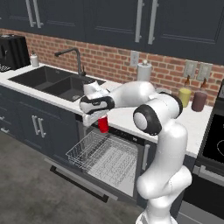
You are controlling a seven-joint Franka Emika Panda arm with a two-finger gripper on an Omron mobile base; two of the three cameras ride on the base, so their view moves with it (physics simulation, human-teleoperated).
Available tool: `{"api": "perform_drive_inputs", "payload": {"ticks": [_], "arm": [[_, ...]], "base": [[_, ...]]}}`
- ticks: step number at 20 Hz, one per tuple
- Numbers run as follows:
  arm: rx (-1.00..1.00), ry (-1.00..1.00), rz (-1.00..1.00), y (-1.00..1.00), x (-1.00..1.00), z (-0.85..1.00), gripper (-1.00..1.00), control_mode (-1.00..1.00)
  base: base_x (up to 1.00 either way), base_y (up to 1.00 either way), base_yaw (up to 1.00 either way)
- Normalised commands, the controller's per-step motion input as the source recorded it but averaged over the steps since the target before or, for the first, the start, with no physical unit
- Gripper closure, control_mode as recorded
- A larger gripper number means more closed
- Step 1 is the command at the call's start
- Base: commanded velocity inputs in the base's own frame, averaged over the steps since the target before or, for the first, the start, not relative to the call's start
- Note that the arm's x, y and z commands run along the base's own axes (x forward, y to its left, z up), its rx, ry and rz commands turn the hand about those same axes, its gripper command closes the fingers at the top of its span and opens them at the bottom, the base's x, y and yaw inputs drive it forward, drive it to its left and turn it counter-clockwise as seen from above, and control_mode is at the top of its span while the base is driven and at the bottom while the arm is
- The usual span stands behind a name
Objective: Pick up the cup and bowl from the counter, place them in the dishwasher, and close the dishwasher door.
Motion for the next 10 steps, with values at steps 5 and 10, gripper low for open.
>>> {"api": "perform_drive_inputs", "payload": {"ticks": [5, 10], "arm": [[-0.22, 0.0, 0.11, 0.81, -0.76, -0.33, 1.0, -1.0], [-0.13, -0.01, 0.2, 0.72, -0.1, -0.48, 1.0, -1.0]], "base": [[0.0, 0.0, 0.0], [0.0, 0.0, 0.0]]}}
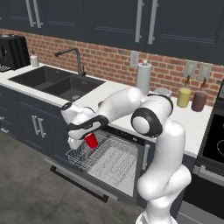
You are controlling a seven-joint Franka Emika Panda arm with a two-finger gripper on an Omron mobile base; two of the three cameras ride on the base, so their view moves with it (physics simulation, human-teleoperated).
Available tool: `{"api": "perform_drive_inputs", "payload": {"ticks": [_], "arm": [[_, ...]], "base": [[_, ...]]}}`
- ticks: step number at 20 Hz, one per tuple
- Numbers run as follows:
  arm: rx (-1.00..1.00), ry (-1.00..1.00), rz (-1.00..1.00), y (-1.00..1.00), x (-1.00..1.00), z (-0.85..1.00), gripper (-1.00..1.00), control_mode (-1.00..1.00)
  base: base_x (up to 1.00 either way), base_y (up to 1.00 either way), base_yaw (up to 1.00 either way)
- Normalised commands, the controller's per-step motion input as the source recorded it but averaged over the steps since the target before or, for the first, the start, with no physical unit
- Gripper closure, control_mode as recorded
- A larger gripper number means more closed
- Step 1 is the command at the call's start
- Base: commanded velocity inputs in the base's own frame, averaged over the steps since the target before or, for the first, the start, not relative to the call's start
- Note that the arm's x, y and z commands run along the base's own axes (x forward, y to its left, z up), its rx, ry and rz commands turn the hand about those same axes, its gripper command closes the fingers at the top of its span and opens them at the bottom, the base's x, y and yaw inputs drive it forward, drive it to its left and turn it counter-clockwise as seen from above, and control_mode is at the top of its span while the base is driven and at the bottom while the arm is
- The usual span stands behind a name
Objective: Pick up the cup and bowl from the counter, place them in the dishwasher, and close the dishwasher door.
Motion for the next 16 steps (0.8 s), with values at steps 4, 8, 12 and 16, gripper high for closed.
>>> {"api": "perform_drive_inputs", "payload": {"ticks": [4, 8, 12, 16], "arm": [[-0.02, 0.0, 0.18, 0.4, 0.22, -0.52, 1.0, -1.0], [0.0, -0.06, 0.12, 0.15, 0.28, -0.62, 1.0, -1.0], [0.0, -0.05, 0.08, -0.04, 0.11, -0.69, 1.0, -1.0], [0.0, 0.0, 0.05, -0.26, 0.06, -0.7, 1.0, -1.0]], "base": [[0.0, 0.0, 0.0], [0.0, 0.0, 0.0], [0.0, 0.0, 0.0], [0.0, 0.0, 0.0]]}}
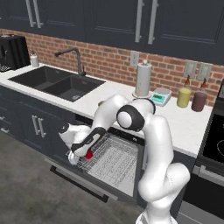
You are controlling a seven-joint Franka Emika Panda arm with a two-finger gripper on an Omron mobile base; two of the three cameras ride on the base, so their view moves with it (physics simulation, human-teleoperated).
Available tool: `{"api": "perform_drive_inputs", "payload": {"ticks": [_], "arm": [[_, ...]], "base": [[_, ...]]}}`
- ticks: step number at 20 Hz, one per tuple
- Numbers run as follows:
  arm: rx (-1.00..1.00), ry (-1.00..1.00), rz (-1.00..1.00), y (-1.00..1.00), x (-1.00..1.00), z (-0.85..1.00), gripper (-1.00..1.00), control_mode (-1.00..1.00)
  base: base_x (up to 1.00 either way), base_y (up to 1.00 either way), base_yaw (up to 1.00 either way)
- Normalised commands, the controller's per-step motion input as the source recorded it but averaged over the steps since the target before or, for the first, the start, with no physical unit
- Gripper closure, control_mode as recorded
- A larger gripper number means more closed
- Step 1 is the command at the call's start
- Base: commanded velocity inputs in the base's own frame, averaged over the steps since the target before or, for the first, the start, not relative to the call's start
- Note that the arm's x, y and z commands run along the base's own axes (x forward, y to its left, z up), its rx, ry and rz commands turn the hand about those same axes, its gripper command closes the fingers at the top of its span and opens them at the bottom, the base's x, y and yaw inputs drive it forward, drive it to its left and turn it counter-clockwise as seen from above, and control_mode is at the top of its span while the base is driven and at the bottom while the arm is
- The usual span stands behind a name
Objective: Pick up the cup and bowl from the counter, place them in the dishwasher, and close the dishwasher door.
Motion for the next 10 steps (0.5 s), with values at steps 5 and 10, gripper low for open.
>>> {"api": "perform_drive_inputs", "payload": {"ticks": [5, 10], "arm": [[0.03, 0.12, 0.19, -0.5, 0.28, -0.17, 1.0, -1.0], [0.01, 0.28, 0.09, -0.14, 0.32, -0.24, 1.0, -1.0]], "base": [[0.0, 0.0, 0.0], [0.0, 0.0, 0.0]]}}
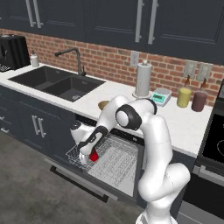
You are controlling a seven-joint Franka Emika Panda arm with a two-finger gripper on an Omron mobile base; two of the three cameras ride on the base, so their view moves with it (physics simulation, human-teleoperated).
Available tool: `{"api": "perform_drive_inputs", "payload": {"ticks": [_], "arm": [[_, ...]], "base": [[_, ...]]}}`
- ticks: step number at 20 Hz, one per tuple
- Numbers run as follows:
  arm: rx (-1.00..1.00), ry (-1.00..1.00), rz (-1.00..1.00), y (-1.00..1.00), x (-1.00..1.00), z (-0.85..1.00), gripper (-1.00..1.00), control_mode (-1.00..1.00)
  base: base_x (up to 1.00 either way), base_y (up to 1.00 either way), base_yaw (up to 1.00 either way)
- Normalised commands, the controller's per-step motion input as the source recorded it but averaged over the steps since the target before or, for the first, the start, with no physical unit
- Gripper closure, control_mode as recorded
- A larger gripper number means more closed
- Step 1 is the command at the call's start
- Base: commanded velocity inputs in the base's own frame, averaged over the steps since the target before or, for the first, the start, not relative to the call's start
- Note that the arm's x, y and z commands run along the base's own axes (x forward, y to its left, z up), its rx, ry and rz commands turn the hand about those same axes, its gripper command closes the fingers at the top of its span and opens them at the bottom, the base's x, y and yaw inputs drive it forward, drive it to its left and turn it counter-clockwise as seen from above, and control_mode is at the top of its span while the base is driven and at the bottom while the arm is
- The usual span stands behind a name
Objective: Pick up the cup and bowl from the counter, place them in the dishwasher, and close the dishwasher door.
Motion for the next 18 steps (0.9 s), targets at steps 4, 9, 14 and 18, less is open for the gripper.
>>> {"api": "perform_drive_inputs", "payload": {"ticks": [4, 9, 14, 18], "arm": [[0.0, 0.05, -0.38, 0.09, 0.23, -0.37, 1.0, -1.0], [0.0, -0.08, -0.64, 0.08, 0.22, -0.07, 1.0, -1.0], [0.0, -0.09, -0.66, 0.05, 0.17, -0.02, 1.0, -1.0], [0.01, -0.16, -0.75, 0.04, -0.07, -0.04, 1.0, -1.0]], "base": [[0.0, 0.0, 0.0], [0.0, 0.0, 0.0], [0.0, 0.0, 0.0], [0.0, 0.0, 0.0]]}}
